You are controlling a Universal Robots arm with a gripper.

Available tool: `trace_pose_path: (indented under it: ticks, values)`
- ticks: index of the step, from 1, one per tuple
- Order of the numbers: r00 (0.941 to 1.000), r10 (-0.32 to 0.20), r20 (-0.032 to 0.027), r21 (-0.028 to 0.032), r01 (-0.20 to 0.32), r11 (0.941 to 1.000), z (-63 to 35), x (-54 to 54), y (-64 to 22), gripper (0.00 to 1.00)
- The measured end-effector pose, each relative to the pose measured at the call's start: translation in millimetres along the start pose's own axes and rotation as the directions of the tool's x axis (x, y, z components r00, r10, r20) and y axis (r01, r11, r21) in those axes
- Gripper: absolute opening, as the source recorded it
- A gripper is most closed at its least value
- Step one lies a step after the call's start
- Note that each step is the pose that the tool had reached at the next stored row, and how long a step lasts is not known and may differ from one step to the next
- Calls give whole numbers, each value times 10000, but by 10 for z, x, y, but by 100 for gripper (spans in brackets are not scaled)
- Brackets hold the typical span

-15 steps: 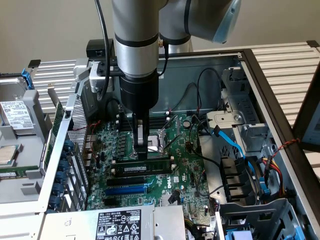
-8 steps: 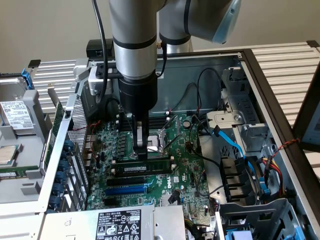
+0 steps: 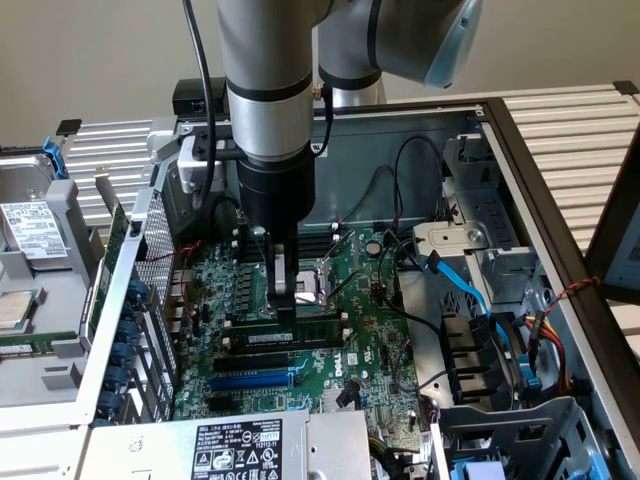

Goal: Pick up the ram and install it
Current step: 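Press down the ram until it locks into place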

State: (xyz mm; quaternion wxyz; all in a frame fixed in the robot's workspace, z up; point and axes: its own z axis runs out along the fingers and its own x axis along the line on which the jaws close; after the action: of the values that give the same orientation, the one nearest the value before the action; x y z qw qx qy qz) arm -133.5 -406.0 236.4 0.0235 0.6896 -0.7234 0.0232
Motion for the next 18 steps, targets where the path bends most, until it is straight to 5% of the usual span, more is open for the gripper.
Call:
trace_pose_path:
  ticks: [8,18]
  values:
    - [10000,5,-40,80,-5,10000,26,-10,0,10]
    - [10000,6,-63,88,-5,10000,65,-23,1,10]
